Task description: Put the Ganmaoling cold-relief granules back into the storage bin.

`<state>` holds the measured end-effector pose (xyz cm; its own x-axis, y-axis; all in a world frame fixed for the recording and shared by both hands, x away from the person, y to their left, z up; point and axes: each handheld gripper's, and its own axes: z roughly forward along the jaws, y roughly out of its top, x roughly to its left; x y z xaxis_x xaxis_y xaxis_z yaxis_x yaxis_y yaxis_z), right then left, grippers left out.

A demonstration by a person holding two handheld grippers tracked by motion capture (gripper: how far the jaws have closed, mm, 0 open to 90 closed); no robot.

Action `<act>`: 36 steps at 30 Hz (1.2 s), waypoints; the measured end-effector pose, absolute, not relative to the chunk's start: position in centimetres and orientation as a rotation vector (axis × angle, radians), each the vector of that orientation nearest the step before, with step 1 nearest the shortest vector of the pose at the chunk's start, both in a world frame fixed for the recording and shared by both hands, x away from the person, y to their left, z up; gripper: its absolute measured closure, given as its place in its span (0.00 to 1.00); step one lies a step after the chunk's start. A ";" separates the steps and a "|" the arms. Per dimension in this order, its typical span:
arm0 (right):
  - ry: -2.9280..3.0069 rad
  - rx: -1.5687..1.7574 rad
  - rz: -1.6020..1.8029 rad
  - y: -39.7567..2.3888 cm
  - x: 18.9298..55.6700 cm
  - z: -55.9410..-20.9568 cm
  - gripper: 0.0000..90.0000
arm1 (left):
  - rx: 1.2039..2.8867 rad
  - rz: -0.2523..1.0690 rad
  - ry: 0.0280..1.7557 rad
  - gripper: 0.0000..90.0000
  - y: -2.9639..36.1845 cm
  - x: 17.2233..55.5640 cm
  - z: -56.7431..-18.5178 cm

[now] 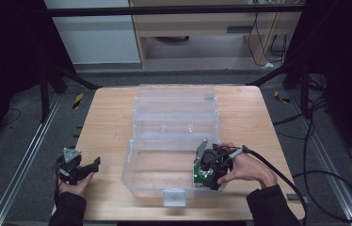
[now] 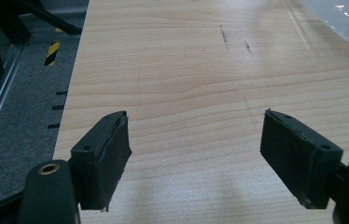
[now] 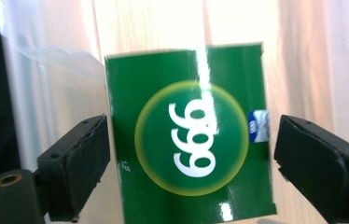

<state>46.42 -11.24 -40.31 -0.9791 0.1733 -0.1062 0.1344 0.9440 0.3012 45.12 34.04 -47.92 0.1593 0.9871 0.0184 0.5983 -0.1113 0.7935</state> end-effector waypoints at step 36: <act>2.302 0.953 1.002 -24.7 43.5 -41.0 0.05 | 1.800 0.758 1.507 0.27 33.9 45.1 -48.0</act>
<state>43.45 -24.65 -40.96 -0.6585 0.7419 -0.1262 0.4132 0.4965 0.7633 45.08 33.92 -48.02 0.1671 0.9858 0.0174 0.6018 -0.1159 0.7902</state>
